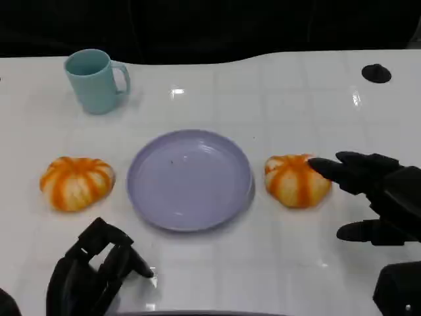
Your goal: Grasp the bread from the table and place it into the plate.
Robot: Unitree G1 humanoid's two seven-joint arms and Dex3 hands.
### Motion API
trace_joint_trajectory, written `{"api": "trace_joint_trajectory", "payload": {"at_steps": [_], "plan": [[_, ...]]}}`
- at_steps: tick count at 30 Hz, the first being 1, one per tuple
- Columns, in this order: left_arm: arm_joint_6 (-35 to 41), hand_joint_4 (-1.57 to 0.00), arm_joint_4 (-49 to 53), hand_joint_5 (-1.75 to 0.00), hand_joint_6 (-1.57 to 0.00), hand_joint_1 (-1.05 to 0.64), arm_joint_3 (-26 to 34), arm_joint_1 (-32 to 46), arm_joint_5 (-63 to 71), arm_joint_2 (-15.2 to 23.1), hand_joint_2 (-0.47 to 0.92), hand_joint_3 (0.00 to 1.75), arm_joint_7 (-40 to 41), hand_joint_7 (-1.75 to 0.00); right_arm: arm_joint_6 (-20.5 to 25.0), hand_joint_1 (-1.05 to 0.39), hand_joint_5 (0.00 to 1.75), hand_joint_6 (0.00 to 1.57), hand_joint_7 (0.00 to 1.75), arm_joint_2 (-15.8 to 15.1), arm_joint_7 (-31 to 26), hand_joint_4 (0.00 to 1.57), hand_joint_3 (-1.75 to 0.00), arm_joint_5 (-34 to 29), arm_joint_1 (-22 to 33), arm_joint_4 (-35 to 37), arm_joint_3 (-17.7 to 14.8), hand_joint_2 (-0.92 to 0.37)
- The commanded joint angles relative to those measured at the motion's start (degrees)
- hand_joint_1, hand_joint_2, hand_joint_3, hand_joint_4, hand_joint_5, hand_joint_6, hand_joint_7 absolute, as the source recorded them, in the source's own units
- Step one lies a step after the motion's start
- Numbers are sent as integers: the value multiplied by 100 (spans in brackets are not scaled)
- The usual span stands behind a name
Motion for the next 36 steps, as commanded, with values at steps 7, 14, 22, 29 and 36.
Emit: {"api": "trace_joint_trajectory", "payload": {"at_steps": [7, 14, 22, 29, 36], "plan": [[-62, -60, -1, -175, -53, -51, 18, 3, -34, 37, 92, 27, -8, -145, 514, -37, 2, 25, 2, -87, -689, 23, 0, -524, -689, 380, 697, -77], [-52, -59, -55, -175, -52, -51, 4, 47, -15, 42, 92, 28, -9, -147, 718, -38, 1, 26, 1, 8, -1009, 23, 0, -750, -1296, 1130, 1296, -78], [-32, -59, -157, -175, -51, -51, -17, 121, -11, 39, 92, 27, 10, -148, 1021, -43, 1, 26, 0, 287, -1444, 25, -1, -1037, -1922, 2176, 1935, -80], [6, -60, -298, -175, -52, -51, -62, 228, 3, 1, 92, 26, 68, -148, 1290, -45, 1, 24, 0, 687, -1615, 26, -1, -1114, -2511, 3353, 2436, -82], [25, -58, -407, -175, -50, -50, -87, 316, -13, -28, 92, 26, 67, -148, 1638, -45, 0, 23, 1, 1144, -1676, 25, 0, -1105, -2954, 4284, 2800, -83]]}}
